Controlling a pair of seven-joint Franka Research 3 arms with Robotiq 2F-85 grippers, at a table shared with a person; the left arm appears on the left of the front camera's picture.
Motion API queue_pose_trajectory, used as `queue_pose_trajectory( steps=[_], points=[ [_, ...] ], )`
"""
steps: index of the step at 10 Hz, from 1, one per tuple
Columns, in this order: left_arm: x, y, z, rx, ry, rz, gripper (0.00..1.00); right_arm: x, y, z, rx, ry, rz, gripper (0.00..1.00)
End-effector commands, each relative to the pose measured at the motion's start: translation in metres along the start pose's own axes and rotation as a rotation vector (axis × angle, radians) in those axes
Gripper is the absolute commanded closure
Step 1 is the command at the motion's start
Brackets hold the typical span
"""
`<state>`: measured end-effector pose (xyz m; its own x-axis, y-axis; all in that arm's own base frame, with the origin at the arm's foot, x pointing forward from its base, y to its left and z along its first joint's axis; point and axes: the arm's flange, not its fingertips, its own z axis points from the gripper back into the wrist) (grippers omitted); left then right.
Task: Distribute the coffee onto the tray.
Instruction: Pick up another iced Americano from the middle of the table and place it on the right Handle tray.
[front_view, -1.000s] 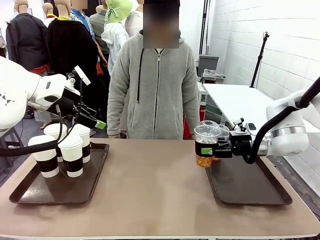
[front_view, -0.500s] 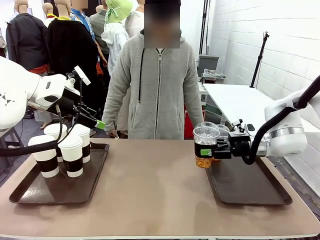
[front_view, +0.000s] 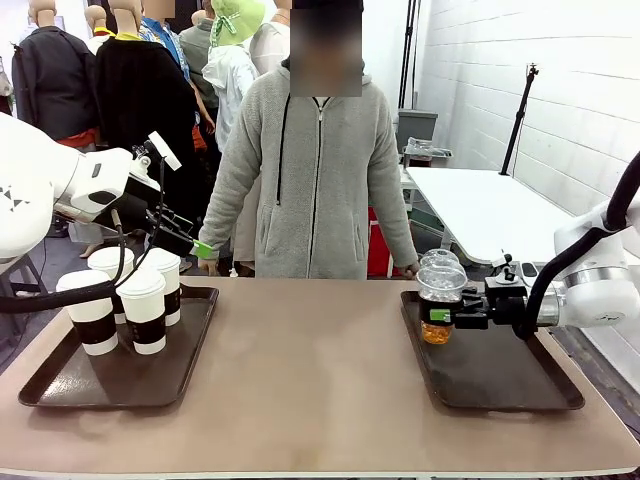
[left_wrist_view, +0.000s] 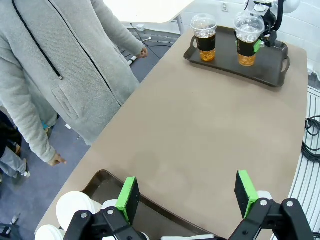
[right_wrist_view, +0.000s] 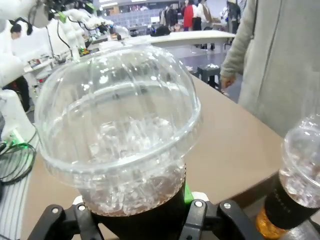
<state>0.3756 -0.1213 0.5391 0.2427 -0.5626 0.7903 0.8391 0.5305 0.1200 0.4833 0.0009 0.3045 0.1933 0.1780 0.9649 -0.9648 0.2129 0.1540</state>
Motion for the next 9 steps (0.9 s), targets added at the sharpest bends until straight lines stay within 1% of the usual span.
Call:
queue_pose_trajectory(
  steps=[1, 3, 5, 7, 9],
  points=[
    [-0.002, 0.002, -0.001, -0.010, -0.002, 0.002, 0.00, -0.002, -0.017, 0.004, 0.028, -0.020, 0.053, 0.38],
    [-0.002, 0.002, -0.001, -0.010, -0.002, 0.002, 0.00, -0.016, -0.034, 0.012, 0.027, -0.056, 0.060, 0.38],
    [-0.002, 0.002, -0.001, -0.010, -0.002, 0.002, 0.00, -0.027, -0.046, 0.017, 0.034, -0.066, 0.051, 0.38],
    [-0.002, 0.002, -0.001, -0.010, -0.002, 0.002, 0.00, -0.034, -0.053, 0.022, 0.045, -0.080, 0.044, 0.38],
    [-0.002, 0.002, -0.001, -0.010, -0.002, 0.002, 0.00, -0.042, -0.059, 0.022, 0.059, -0.076, 0.049, 0.38]
  ],
)
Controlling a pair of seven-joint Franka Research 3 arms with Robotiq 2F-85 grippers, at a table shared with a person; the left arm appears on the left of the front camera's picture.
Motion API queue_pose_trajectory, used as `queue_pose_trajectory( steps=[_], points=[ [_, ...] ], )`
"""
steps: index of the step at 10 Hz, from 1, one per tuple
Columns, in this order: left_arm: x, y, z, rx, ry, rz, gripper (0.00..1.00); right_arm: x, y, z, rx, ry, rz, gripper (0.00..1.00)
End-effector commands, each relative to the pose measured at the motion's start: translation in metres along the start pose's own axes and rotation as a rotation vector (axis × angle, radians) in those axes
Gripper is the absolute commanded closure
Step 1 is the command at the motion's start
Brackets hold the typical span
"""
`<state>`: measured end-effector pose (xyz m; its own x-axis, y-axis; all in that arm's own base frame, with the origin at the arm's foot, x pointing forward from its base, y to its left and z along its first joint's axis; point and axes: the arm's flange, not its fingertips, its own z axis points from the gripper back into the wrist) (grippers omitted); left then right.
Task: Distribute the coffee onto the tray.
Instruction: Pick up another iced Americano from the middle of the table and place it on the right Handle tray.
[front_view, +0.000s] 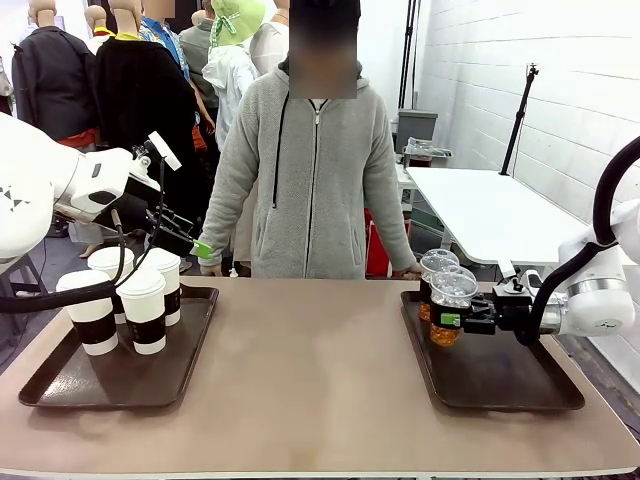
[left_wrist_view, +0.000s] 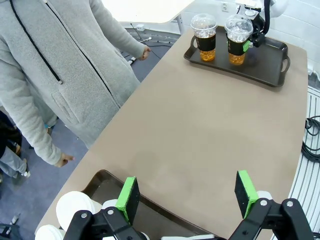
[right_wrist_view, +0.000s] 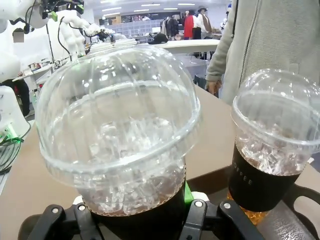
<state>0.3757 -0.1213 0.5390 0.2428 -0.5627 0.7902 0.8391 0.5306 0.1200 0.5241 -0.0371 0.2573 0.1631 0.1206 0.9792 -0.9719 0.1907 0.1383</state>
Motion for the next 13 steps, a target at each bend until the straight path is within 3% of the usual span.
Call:
queue_pose_trajectory(
  steps=[1, 10, 12, 13],
  points=[
    [-0.002, 0.002, -0.001, -0.010, -0.002, 0.002, 0.00, -0.002, -0.005, 0.001, 0.052, -0.010, 0.027, 0.38],
    [-0.002, 0.002, -0.001, -0.010, -0.002, 0.002, 0.00, -0.020, -0.006, -0.004, 0.088, 0.026, -0.026, 0.38],
    [-0.002, 0.002, -0.001, -0.010, -0.002, 0.002, 0.00, -0.018, -0.006, -0.003, 0.085, 0.036, -0.049, 0.00],
    [-0.002, 0.002, -0.001, -0.010, -0.002, 0.002, 0.00, -0.018, -0.005, -0.002, 0.080, 0.037, -0.057, 0.00]
  ],
)
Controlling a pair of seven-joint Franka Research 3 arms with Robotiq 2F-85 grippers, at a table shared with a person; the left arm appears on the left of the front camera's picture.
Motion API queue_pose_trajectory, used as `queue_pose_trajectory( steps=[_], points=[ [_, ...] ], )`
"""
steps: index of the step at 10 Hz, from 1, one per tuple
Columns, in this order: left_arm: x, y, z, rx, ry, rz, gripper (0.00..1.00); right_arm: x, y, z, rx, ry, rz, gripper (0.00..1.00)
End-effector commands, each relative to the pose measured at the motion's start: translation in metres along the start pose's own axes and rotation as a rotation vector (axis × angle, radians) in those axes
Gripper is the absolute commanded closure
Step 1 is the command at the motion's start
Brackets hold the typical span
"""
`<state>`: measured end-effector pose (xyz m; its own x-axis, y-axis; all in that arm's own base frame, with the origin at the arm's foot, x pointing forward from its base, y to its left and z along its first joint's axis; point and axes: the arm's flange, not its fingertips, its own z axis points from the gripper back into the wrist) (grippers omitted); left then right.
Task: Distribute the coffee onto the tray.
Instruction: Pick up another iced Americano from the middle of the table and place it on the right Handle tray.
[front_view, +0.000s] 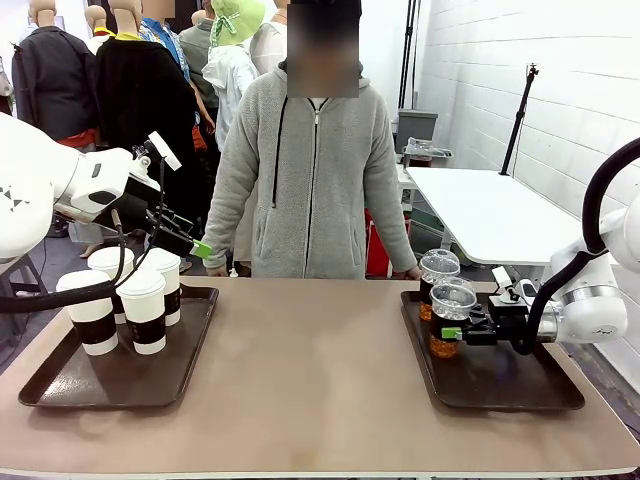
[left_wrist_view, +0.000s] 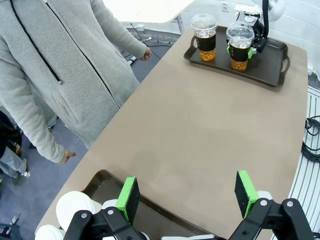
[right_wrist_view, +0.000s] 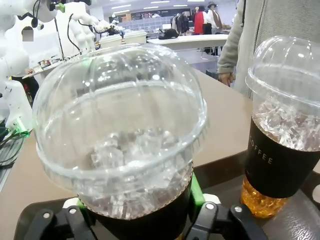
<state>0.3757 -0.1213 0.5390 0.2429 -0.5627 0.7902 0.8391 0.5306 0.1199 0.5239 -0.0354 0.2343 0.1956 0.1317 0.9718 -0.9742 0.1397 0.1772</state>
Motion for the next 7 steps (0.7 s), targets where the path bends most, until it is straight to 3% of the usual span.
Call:
queue_pose_trajectory(
  steps=[1, 7],
  points=[
    [-0.002, 0.002, -0.001, -0.010, -0.002, 0.002, 0.00, 0.004, -0.002, 0.005, 0.014, 0.023, -0.033, 0.00],
    [-0.002, 0.002, -0.001, -0.010, -0.002, 0.002, 0.00, -0.001, 0.011, 0.047, -0.082, 0.053, -0.085, 0.00]
  ],
)
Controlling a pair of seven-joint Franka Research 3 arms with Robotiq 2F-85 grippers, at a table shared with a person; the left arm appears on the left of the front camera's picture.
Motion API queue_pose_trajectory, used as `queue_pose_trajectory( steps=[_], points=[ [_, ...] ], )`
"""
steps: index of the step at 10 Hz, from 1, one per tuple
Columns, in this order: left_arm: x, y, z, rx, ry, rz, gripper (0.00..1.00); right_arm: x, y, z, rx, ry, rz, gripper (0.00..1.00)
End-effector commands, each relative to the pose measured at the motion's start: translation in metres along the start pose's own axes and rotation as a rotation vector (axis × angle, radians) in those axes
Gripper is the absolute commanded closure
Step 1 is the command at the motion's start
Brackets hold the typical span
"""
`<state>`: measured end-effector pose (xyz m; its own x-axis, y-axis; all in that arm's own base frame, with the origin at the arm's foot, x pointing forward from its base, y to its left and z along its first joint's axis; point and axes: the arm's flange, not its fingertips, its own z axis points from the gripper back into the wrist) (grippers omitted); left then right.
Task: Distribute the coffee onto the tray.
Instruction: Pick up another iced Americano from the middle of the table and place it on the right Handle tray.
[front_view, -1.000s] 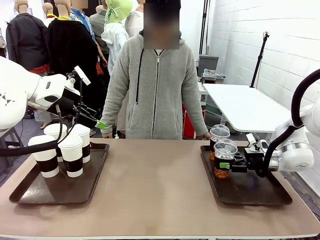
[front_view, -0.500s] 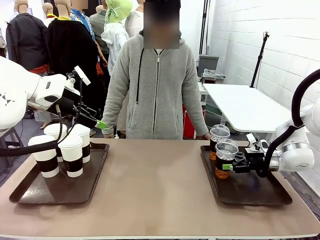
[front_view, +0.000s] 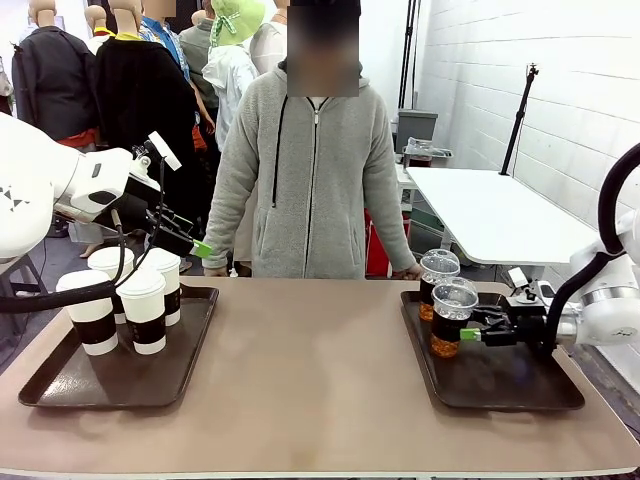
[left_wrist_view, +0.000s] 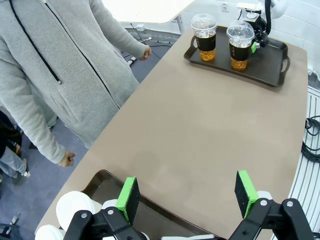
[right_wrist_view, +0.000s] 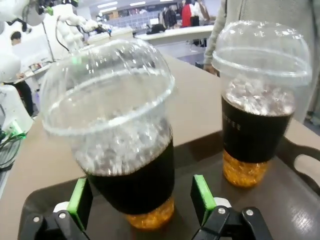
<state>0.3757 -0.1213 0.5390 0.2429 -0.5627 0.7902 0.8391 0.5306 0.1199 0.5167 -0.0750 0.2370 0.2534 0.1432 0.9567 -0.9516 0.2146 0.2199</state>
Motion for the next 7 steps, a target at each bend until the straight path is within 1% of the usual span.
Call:
queue_pose_trajectory(
  steps=[1, 4, 5, 6, 7],
  points=[
    [-0.002, 0.002, -0.001, -0.010, -0.002, 0.002, 0.00, 0.002, 0.011, 0.017, -0.035, 0.035, -0.027, 0.00],
    [-0.002, 0.002, -0.001, -0.010, -0.002, 0.002, 0.00, 0.002, 0.017, 0.035, -0.068, 0.033, -0.038, 0.00],
    [-0.002, 0.002, -0.001, -0.010, -0.002, 0.002, 0.00, 0.005, 0.017, 0.033, -0.070, 0.044, -0.042, 0.00],
    [-0.002, 0.002, -0.001, -0.010, -0.002, 0.002, 0.00, 0.015, 0.014, 0.019, -0.093, 0.101, -0.028, 0.00],
    [-0.002, 0.002, -0.001, -0.010, -0.002, 0.002, 0.00, 0.001, 0.010, 0.035, -0.077, 0.004, -0.018, 0.00]
  ],
)
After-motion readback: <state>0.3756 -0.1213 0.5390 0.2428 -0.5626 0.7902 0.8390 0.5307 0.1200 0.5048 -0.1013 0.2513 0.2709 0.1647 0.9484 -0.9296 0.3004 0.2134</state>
